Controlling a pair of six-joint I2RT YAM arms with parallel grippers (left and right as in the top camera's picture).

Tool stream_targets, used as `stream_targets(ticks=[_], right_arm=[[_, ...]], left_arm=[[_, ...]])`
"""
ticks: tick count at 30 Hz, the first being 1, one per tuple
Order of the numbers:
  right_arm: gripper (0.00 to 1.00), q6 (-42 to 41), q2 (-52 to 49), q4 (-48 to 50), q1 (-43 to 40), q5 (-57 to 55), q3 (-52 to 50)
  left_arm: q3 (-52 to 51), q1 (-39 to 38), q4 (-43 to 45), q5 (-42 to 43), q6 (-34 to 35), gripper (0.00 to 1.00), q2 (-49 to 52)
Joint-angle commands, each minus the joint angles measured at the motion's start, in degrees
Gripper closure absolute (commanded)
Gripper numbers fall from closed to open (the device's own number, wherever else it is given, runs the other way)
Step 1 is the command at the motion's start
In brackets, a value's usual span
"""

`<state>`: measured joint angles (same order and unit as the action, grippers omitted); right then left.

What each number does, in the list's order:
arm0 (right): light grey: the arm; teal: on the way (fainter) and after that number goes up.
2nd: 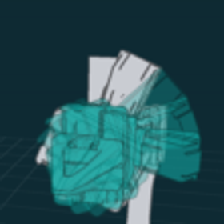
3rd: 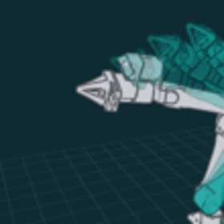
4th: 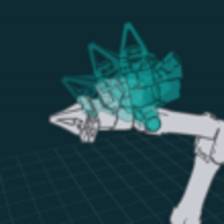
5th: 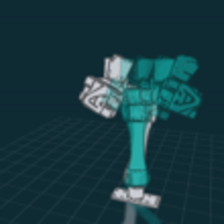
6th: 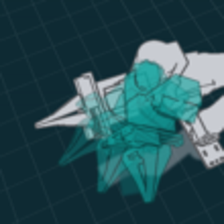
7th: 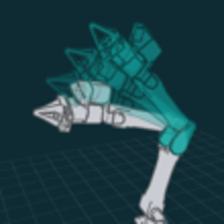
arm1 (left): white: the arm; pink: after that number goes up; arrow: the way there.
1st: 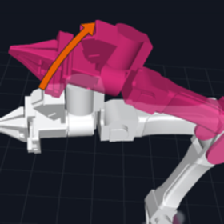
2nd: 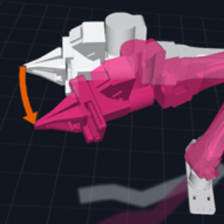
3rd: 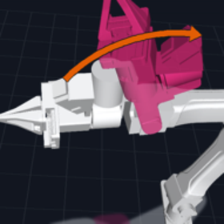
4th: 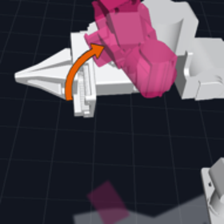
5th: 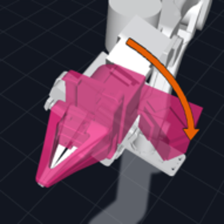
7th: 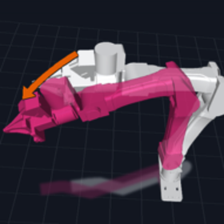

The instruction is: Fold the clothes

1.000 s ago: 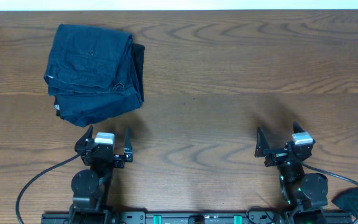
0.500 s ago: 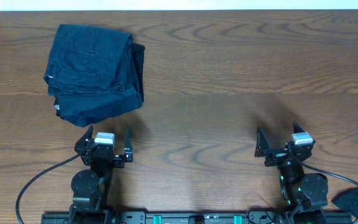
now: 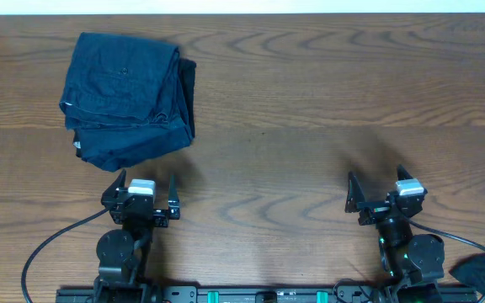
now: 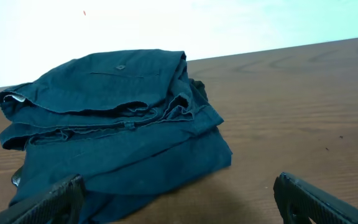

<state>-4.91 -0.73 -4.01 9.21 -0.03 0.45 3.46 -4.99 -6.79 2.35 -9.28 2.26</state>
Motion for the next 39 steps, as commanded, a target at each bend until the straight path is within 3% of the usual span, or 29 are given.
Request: stream_targets(ticks=[1, 14, 20, 28, 39], right_arm=[[0.01, 0.94, 0.31, -0.24, -0.57, -0.61, -0.15], [0.01, 0.85, 0.31, 0.31, -0.59, -2.05, -0.13], [0.01, -4.72, 0.31, -1.9, -0.57, -1.01, 3.67], [0.01, -4.68, -4.98, -15.15, -0.57, -6.34, 26.12], [0.01, -5.73, -36.17, -37.7, -0.59, -14.73, 59.89]], left_arm=[[-1.7, -0.24, -0.37, -0.9, -0.79, 0.02, 0.17], [-1.7, -0.24, -0.37, -0.9, -0.81, 0.02, 0.17], [-1.7, -0.24, -0.37, -0.9, -0.79, 0.02, 0.17], [-1.7, -0.24, -0.37, -0.9, -0.81, 0.02, 0.17], [-1.7, -0.22, -0.37, -0.9, -0.79, 0.02, 0.17]])
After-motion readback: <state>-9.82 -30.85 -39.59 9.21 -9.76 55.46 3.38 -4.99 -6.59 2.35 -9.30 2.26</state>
